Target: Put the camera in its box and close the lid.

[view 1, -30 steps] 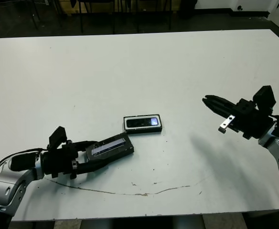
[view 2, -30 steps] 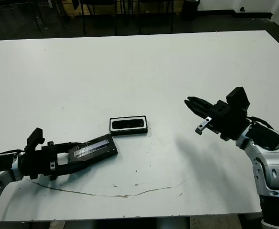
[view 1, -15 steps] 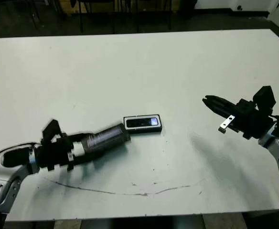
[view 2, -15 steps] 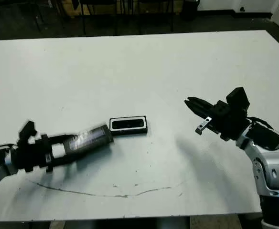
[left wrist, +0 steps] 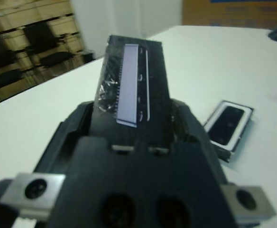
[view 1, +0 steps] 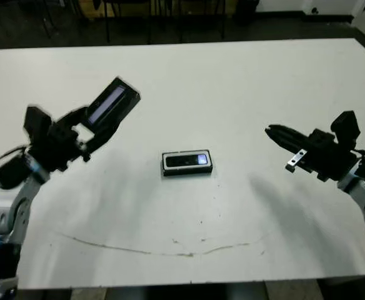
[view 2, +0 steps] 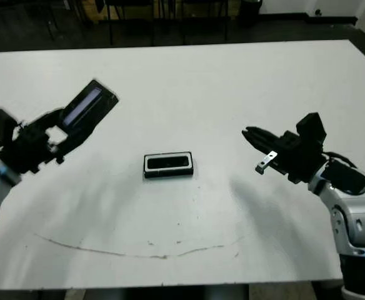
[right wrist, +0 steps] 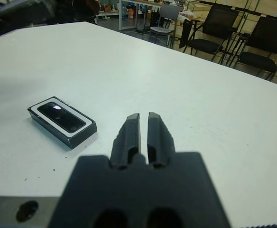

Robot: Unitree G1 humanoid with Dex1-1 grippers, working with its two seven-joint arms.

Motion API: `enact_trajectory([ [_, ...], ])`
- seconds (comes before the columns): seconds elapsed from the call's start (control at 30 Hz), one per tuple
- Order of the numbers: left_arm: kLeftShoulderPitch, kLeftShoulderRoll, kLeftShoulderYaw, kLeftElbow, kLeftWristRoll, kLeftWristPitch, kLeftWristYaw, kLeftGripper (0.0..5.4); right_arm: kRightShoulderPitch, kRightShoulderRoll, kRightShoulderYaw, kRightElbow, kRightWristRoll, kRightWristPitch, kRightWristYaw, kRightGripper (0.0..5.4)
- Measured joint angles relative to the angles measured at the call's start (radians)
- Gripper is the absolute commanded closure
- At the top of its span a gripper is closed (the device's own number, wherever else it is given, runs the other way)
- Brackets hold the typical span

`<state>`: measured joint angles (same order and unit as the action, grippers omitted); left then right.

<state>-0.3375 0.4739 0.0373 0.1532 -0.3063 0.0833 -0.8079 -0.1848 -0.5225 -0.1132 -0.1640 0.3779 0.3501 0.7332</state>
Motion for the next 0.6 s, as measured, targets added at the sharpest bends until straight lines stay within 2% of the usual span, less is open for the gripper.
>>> enact_trajectory([
  [0.3,-0.198,-0.009,-0.183,0.304,0.119,-0.049,-0.231,2.62,0.009,-0.004,0.002,-0.012,-0.004,0.01,-0.01,5.4],
  [0.6,-0.365,-0.047,-0.251,0.539,0.157,0.035,-0.415,2.62,0.017,-0.005,0.015,-0.01,-0.032,-0.02,-0.004,5.4],
])
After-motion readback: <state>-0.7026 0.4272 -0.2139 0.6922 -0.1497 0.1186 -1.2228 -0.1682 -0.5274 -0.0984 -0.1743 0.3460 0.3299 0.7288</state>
